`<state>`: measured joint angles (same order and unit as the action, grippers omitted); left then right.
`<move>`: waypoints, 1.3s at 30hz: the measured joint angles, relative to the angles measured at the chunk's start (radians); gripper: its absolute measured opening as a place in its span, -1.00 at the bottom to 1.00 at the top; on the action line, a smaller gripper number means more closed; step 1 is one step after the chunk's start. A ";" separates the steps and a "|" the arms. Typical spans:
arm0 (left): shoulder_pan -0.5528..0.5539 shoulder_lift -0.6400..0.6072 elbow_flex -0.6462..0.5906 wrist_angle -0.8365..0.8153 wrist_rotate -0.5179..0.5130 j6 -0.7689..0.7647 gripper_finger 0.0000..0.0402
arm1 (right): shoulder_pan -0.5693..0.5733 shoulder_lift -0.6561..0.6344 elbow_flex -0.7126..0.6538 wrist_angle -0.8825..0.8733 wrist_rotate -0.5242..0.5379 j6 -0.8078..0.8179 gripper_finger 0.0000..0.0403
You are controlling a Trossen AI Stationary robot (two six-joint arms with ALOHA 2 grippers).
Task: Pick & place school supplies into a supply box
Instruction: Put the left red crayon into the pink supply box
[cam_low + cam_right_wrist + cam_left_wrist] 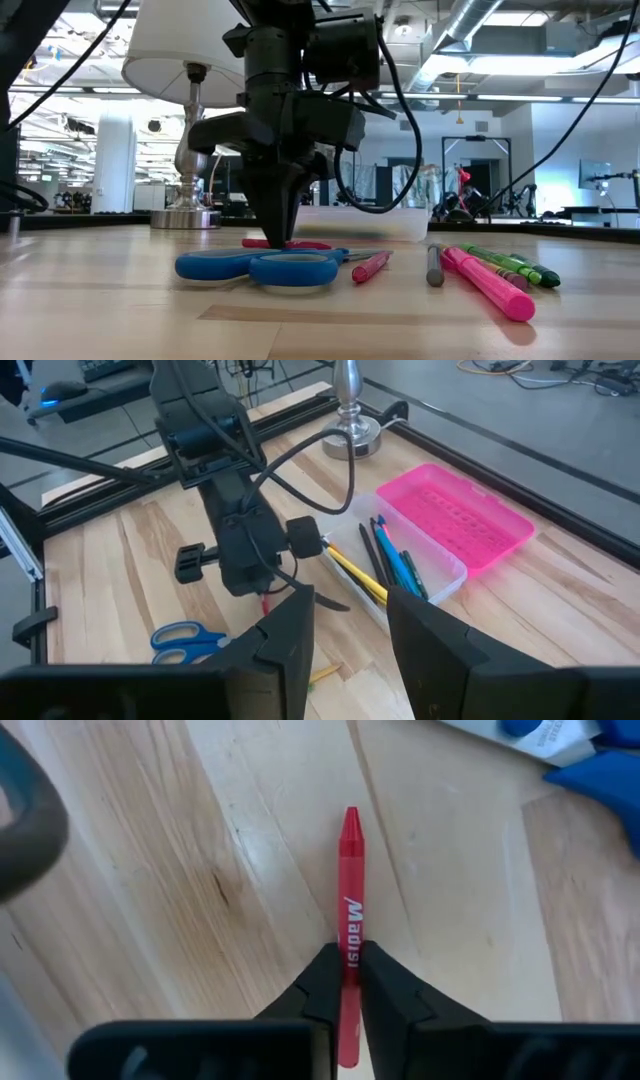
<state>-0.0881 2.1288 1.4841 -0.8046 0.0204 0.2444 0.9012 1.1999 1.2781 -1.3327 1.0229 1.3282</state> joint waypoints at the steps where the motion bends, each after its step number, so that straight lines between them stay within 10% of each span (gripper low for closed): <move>1: 0.003 0.000 0.000 0.000 0.007 0.001 -0.95 | 0.000 0.000 0.000 0.000 0.000 0.000 -0.40; 22: 0.051 0.011 0.204 -0.161 -0.059 0.037 -0.95 | 0.000 0.000 0.000 -0.037 0.000 0.000 -0.40; 39: 0.336 0.005 0.390 -0.199 -0.075 0.124 -0.91 | 0.000 0.000 -0.071 -0.040 -0.004 0.077 -0.40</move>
<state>0.2480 2.1334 1.8737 -1.0035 -0.0541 0.3686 0.9016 1.1995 1.2076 -1.3730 1.0187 1.4053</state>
